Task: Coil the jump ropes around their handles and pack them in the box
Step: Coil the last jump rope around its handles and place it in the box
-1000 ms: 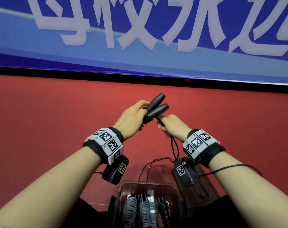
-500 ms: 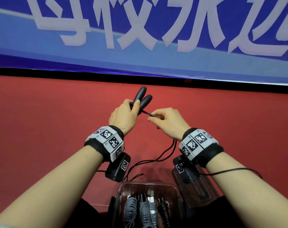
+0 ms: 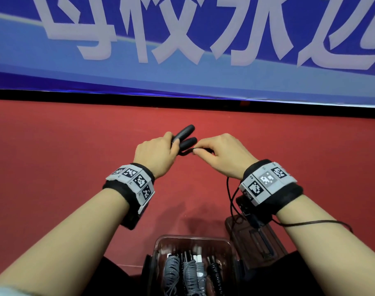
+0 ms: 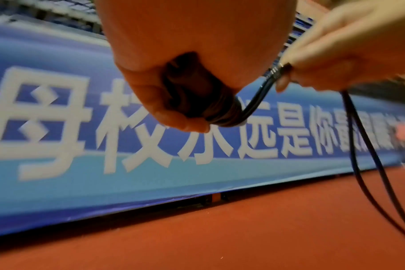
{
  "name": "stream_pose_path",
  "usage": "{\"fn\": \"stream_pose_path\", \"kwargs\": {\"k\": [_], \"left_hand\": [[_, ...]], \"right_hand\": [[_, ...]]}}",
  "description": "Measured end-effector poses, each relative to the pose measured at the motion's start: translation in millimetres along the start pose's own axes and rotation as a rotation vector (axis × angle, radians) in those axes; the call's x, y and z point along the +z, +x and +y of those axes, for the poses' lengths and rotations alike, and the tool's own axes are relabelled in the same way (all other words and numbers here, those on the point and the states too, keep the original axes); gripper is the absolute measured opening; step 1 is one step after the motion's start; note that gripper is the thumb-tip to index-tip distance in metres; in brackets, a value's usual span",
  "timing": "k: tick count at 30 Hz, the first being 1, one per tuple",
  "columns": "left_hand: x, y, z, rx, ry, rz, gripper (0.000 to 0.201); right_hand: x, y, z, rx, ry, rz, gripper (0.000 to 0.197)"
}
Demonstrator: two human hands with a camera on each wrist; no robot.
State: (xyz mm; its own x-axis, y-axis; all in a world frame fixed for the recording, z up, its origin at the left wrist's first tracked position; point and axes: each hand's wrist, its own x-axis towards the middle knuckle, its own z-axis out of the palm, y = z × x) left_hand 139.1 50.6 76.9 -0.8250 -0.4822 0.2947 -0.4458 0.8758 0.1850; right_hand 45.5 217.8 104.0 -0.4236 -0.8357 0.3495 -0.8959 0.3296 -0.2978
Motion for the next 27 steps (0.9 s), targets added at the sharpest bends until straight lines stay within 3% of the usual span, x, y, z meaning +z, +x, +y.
{"fn": "stream_pose_path", "kwargs": {"k": [7,13,17,22,27], "left_hand": [[-6,-11,14,0.279,0.021,-0.110,0.028],[-11,-20,23,0.427,-0.048,-0.201,0.059],[-11,-22,27,0.438,0.030,-0.233,0.077],[-13,-23,27,0.487,-0.008,-0.242,0.053],[-14,-25,29,0.501,-0.121,-0.214,0.047]], "right_hand": [[-8,-3,8,0.049,0.023,0.079,0.021],[-13,-4,12,0.095,0.120,0.106,0.024],[-14,-5,14,0.122,0.090,0.075,0.028],[-13,-4,19,0.152,0.178,-0.015,0.030],[-16,-5,29,0.246,0.614,-0.043,0.023]]}}
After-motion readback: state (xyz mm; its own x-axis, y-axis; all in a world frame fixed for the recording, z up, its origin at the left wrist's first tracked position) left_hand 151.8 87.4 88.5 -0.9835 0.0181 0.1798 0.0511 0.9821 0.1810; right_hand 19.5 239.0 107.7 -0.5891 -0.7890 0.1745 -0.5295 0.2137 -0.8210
